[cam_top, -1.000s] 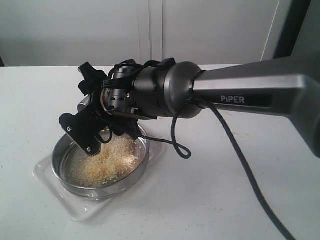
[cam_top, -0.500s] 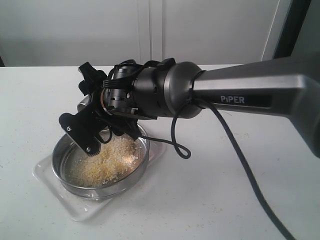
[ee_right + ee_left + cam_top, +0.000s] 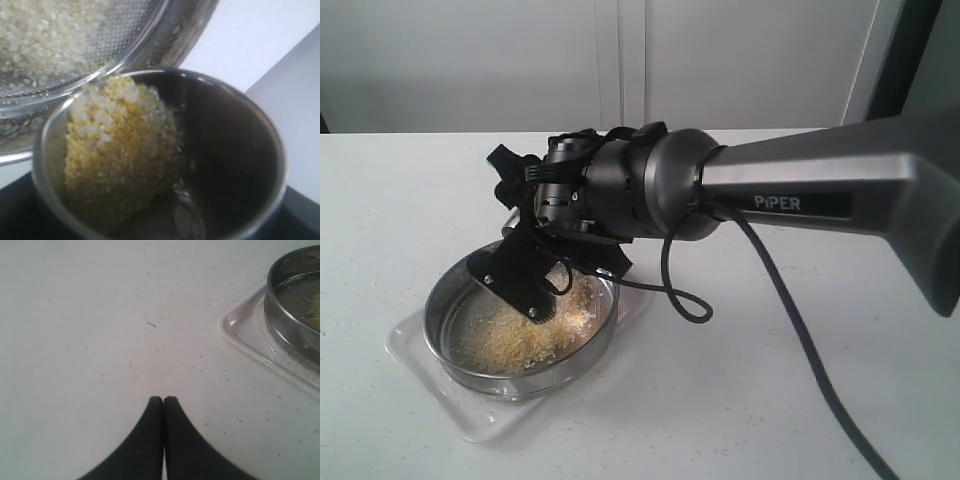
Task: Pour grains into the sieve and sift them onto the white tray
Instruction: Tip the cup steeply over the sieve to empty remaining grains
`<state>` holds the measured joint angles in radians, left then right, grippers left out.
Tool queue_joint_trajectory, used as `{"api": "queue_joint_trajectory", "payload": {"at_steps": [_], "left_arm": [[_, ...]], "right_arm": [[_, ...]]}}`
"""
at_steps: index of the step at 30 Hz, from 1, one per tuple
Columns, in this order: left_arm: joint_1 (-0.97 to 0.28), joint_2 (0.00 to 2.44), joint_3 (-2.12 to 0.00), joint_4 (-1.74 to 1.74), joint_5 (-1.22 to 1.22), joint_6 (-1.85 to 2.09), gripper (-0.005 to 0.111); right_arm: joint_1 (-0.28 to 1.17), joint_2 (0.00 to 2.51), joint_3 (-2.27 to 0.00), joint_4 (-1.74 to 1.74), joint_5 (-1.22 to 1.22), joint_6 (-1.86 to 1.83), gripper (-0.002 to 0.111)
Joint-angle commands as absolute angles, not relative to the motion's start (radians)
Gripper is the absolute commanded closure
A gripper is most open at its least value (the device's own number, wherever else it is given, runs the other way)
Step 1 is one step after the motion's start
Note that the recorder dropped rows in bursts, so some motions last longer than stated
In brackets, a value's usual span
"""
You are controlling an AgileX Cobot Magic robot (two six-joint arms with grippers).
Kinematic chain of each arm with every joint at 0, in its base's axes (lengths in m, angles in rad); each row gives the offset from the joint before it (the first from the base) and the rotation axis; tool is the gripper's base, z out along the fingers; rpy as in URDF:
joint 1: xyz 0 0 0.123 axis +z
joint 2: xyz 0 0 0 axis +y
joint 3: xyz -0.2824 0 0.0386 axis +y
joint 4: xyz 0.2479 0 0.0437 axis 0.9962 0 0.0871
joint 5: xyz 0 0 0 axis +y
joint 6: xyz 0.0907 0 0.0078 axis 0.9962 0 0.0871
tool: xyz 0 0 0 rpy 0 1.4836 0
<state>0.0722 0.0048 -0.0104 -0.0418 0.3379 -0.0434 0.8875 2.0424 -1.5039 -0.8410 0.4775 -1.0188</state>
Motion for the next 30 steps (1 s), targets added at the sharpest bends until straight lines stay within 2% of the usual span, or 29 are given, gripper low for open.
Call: {"api": "queue_joint_trajectory", "payload": {"at_steps": [1, 15, 30], "left_arm": [[0.067, 0.000, 0.000, -0.052, 0.355, -0.040, 0.107], [0.067, 0.000, 0.000, -0.052, 0.355, -0.040, 0.107], [0.067, 0.000, 0.000, -0.052, 0.355, -0.040, 0.107]], "right_arm": [[0.888, 2.062, -1.511, -0.849, 0.474, -1.076, 0.108], [0.888, 2.077, -1.511, -0.944, 0.368, -1.076, 0.108], [0.888, 2.077, -1.511, -1.165, 0.368, -1.076, 0.108]]}}
